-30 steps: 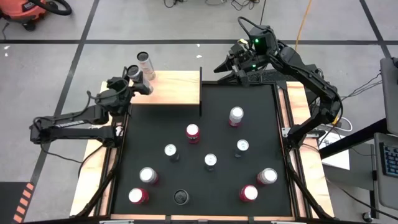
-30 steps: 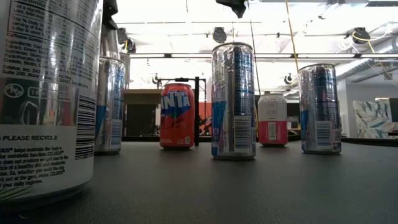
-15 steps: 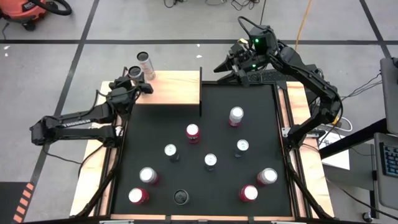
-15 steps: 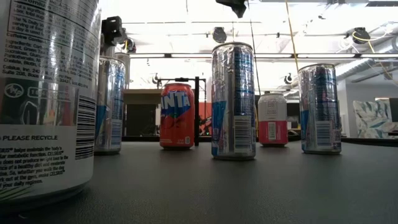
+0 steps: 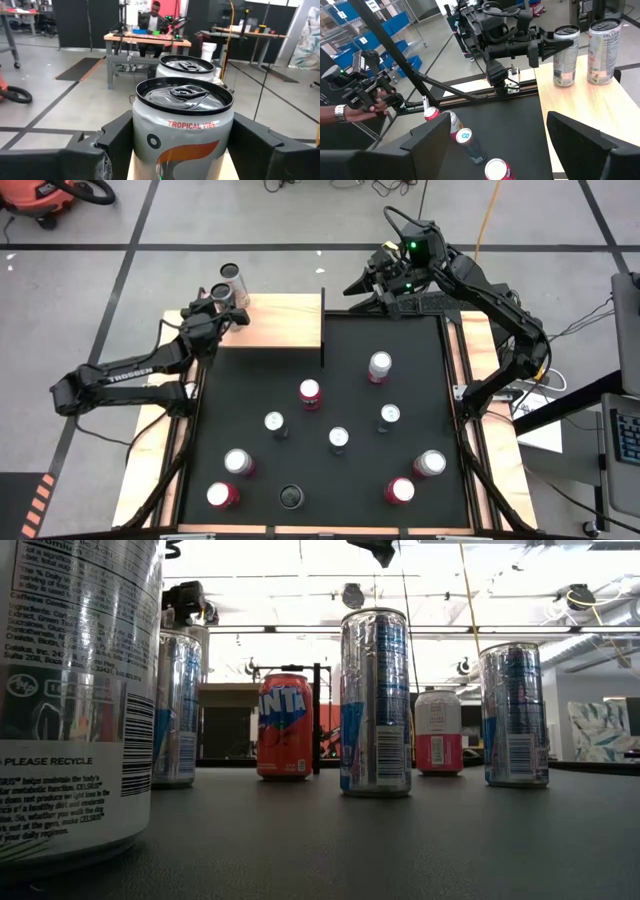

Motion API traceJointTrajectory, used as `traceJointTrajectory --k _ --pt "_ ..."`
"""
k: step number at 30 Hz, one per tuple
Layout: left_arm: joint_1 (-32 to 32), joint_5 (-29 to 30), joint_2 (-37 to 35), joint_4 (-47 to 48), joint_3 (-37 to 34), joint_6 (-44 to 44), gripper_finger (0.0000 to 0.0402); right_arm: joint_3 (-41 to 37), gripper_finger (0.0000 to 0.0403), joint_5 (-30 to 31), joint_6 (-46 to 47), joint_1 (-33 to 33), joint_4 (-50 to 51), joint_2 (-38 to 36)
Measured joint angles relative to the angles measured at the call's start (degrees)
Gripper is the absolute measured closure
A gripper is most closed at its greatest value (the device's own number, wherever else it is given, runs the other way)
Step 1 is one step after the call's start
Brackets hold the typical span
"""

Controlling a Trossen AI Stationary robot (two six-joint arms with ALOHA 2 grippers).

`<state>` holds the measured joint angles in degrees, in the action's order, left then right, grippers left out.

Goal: Place canned beverage on shelf
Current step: Put the top white yellow soda can on the shelf aligned with the other white yellow soda can

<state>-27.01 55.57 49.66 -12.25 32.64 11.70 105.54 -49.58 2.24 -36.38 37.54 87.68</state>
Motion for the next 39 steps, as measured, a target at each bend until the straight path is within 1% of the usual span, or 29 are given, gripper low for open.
traceJointTrajectory --k 4,13,39 --pt "-0.4 -1.4 1.5 -1.5 0.0 0.0 0.0143 0.0 0.0094 0.0 -0.2 0.0 0.0 0.0" --pt "-0.4 -1.4 3.5 -3.2 0.2 0.0 0.0143 0.0 0.0094 0.0 -0.4 0.0 0.0 0.0" --pt "-0.3 -1.4 3.5 -2.3 0.2 0.0 0.0143 0.0 0.0094 0.0 -0.4 0.0 0.0 0.0"
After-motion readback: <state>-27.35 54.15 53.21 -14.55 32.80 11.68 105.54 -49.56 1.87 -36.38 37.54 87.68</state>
